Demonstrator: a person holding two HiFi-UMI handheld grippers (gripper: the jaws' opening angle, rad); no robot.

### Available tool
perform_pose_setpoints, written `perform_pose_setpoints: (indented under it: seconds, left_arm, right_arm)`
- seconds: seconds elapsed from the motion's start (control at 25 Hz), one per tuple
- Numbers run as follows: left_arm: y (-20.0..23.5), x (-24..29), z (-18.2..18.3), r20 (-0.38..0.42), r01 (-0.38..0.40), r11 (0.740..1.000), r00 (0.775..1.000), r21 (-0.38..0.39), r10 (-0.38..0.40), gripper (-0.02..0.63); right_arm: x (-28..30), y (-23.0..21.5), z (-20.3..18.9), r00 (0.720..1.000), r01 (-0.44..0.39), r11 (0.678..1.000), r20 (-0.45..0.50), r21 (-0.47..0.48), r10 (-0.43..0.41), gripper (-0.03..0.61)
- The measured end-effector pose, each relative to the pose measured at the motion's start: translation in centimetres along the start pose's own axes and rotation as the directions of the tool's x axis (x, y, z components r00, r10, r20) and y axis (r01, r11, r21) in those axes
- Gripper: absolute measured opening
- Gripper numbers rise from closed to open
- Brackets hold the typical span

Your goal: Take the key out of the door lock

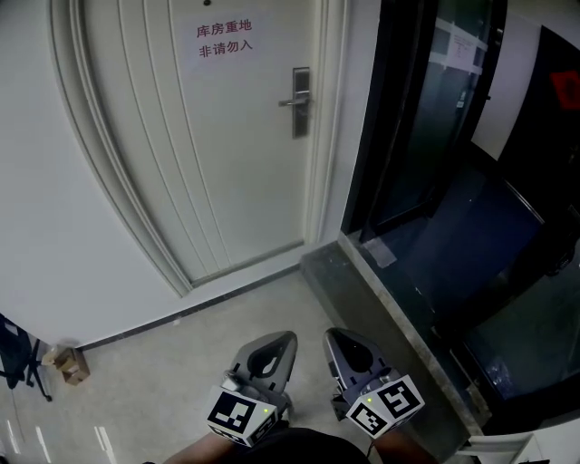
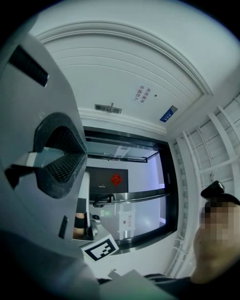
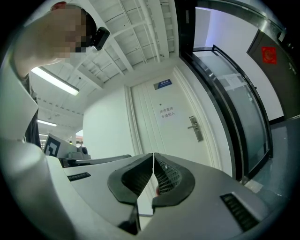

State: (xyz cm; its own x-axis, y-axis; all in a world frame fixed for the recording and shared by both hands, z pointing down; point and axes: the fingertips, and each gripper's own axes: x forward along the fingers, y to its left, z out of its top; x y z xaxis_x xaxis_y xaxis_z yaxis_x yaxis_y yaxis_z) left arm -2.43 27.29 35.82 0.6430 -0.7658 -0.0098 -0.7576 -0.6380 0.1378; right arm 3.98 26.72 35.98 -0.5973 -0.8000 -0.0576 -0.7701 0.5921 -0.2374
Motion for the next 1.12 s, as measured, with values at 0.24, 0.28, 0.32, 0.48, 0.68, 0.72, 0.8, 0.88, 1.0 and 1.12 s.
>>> perform_pose_setpoints:
  seconds: [0.24,0.28,0.32,0.48,0.68,0.72,0.8,0.88,1.0,1.12]
  left_arm:
    - [4.9,3.4,0.3,-0.014,0.041,0.999,0.999,-0.011,-0.041,0.006]
    - [5.5,3.9,0.3,-0.013,0.047,0.999,0.999,-0.013,-0.048,0.006]
    - [6.1,4.3,0.3,-0.013,0.053,0.998,0.998,-0.016,-0.053,0.006]
    - [8.2,5.6,0.3,-0.016,0.062,0.998,0.998,-0.021,-0.062,0.006]
    - [10.1,7.7,0.4,-0.022,0.062,0.998,0.998,-0.031,-0.063,0.006]
    - [10.4,8.2,0.4,-0.022,0.062,0.998,0.998,-0.031,-0.063,0.006]
    - [11.0,9.4,0.4,-0.021,0.062,0.998,0.998,-0.028,-0.062,0.006]
    - [11.7,10.8,0.4,-0.022,0.058,0.998,0.998,-0.028,-0.058,0.006]
    - [13.0,13.5,0.7,-0.02,0.044,0.999,0.999,-0.02,-0.045,0.006]
    - [14.1,16.5,1.1,-0.016,0.031,0.999,0.999,-0.014,-0.032,0.006]
  right_arm:
    - [5.2,-2.3,0.0,0.998,0.057,0.998,0.0,-0.015,-0.057,0.017]
    - [5.9,-2.6,0.0,0.998,0.065,0.998,0.001,-0.017,-0.065,0.016]
    - [6.6,-2.9,-0.1,0.997,0.072,0.997,0.0,-0.019,-0.072,0.017]
    - [9.0,-3.6,-0.2,0.997,0.076,0.997,-0.004,-0.025,-0.076,0.015]
    - [11.6,-5.2,0.2,0.997,0.079,0.996,-0.001,-0.033,-0.079,0.017]
    - [12.0,-5.6,0.2,0.997,0.078,0.996,-0.001,-0.034,-0.078,0.016]
    - [13.0,-6.7,0.3,0.997,0.075,0.996,0.0,-0.038,-0.075,0.016]
    - [14.1,-7.9,0.7,0.998,0.068,0.997,0.005,-0.043,-0.068,0.015]
    - [16.1,-10.3,1.3,0.999,0.052,0.997,0.009,-0.054,-0.052,0.015]
    - [18.3,-12.9,2.3,0.999,0.035,0.997,0.009,-0.065,-0.034,0.017]
